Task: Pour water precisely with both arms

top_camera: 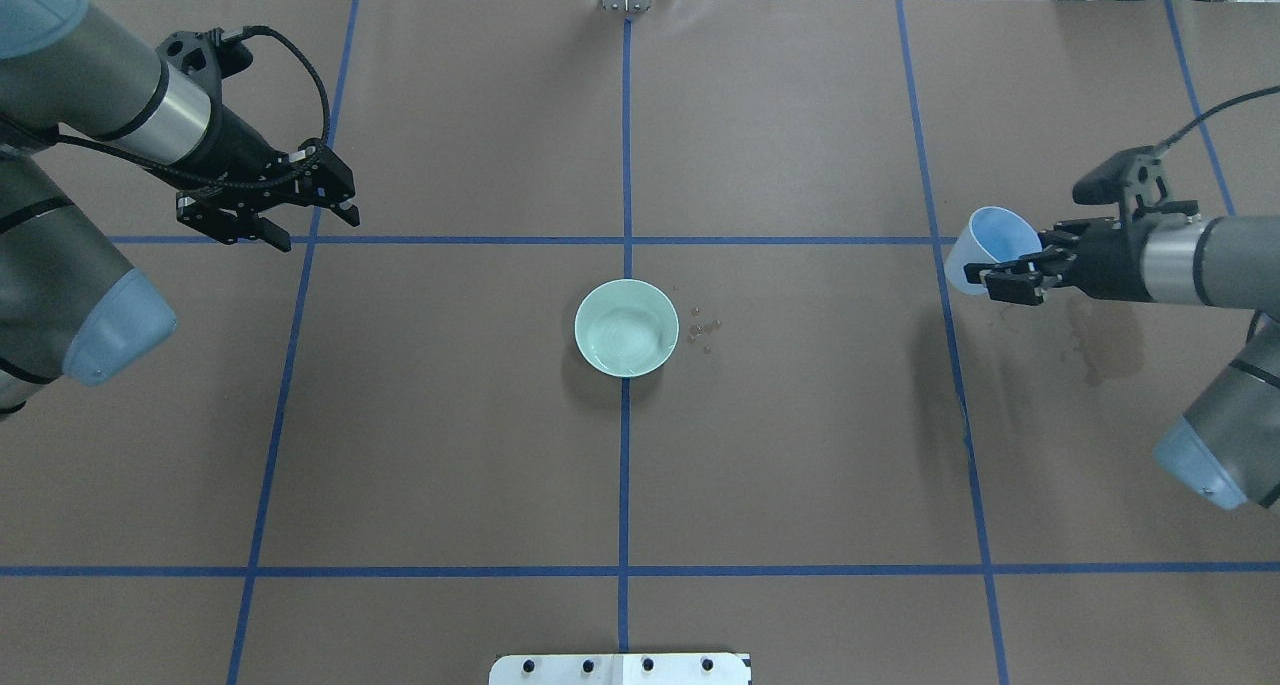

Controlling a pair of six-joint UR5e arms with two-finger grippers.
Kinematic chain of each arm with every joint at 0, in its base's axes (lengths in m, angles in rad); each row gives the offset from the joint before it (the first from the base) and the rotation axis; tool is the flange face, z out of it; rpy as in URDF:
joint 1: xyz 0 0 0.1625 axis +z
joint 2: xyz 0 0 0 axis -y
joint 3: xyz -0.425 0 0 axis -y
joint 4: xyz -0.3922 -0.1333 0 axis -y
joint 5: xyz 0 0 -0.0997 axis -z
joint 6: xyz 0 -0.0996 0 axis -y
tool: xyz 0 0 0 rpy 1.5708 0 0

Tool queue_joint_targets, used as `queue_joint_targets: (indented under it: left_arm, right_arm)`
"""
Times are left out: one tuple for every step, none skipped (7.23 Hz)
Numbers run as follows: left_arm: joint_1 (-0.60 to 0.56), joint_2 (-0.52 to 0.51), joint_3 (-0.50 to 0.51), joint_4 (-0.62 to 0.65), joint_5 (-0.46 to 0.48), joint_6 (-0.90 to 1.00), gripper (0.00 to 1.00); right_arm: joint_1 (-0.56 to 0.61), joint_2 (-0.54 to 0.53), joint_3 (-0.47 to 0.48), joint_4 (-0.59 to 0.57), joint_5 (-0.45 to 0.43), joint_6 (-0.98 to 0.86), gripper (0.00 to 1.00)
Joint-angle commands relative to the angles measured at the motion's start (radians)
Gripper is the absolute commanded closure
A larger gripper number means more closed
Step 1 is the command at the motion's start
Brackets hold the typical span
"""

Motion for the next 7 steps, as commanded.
queue_joint_targets:
  left_arm:
    - [-0.037, 0.027, 0.044, 0.0, -0.001, 0.1, 0.19]
    - [-0.049, 0.025, 0.077, 0.0, -0.001, 0.153, 0.19]
    - [-0.068, 0.024, 0.117, 0.0, -0.003, 0.186, 0.19]
    - [-0.079, 0.024, 0.14, 0.0, -0.003, 0.229, 0.19]
    - [-0.082, 0.022, 0.15, -0.002, -0.003, 0.234, 0.19]
    - [-0.082, 0.019, 0.163, -0.009, -0.003, 0.234, 0.19]
    - [-0.082, 0.019, 0.165, -0.009, -0.003, 0.234, 0.19]
  right_arm:
    - [-0.169, 0.215, 0.129, -0.467, -0.217, 0.002, 1.0]
    - [-0.24, 0.356, 0.131, -0.688, -0.261, 0.002, 1.0]
    - [-0.276, 0.447, 0.121, -0.83, -0.252, -0.004, 1.0]
    - [-0.293, 0.498, 0.097, -0.881, -0.226, -0.011, 1.0]
    - [-0.295, 0.573, 0.068, -0.979, -0.182, -0.011, 1.0]
    - [-0.296, 0.714, 0.016, -1.197, -0.184, -0.072, 1.0]
    - [-0.296, 0.806, -0.035, -1.356, -0.192, -0.232, 1.0]
